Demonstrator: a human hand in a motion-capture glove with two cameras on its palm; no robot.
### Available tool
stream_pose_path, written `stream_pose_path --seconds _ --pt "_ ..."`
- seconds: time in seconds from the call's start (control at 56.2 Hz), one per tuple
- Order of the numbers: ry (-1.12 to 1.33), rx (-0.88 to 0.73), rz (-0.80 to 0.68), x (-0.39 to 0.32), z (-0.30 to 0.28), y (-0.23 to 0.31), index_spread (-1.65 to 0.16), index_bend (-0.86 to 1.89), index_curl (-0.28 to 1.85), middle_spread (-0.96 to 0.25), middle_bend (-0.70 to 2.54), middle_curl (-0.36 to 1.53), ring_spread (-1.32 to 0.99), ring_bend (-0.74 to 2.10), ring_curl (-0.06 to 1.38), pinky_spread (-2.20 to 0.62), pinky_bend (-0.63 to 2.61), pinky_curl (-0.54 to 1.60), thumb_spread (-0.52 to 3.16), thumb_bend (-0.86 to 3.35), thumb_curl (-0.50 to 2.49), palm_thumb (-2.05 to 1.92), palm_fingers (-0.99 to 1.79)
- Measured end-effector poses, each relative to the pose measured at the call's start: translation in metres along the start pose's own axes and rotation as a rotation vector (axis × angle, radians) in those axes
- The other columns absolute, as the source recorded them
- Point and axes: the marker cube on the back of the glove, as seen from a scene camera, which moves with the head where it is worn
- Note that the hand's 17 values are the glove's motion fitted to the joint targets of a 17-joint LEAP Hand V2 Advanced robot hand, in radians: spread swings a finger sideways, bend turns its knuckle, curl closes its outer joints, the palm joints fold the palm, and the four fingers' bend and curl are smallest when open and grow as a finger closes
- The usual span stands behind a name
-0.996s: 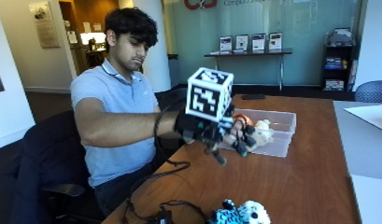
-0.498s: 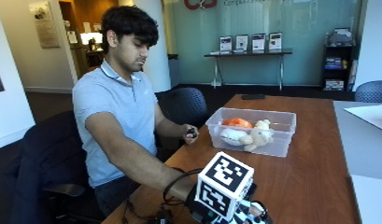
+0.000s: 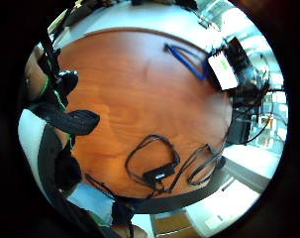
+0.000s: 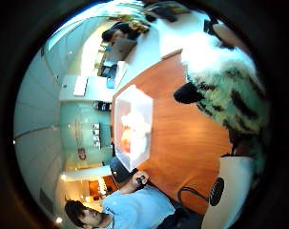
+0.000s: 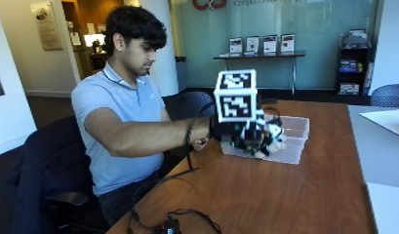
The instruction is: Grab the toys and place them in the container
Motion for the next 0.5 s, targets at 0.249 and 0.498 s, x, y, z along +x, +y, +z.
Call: stream_pose_path --seconds 0.249,0.498 --pt "0.025 0.069 -0.217 -0.145 -0.076 -0.012 -0.3 0.08 0.0 -0.11 0.77 0.57 -0.25 1.39 0.58 -0.34 1.54 0.41 1.6 0.88 0.39 0.57 0.66" --pt "0.106 0.01 -0.254 -0.245 -0.065 -0.061 -0.3 0.07 -0.01 -0.13 0.77 0.6 -0.25 1.43 0.56 -0.35 1.53 0.42 1.58 0.93 0.38 0.55 0.64"
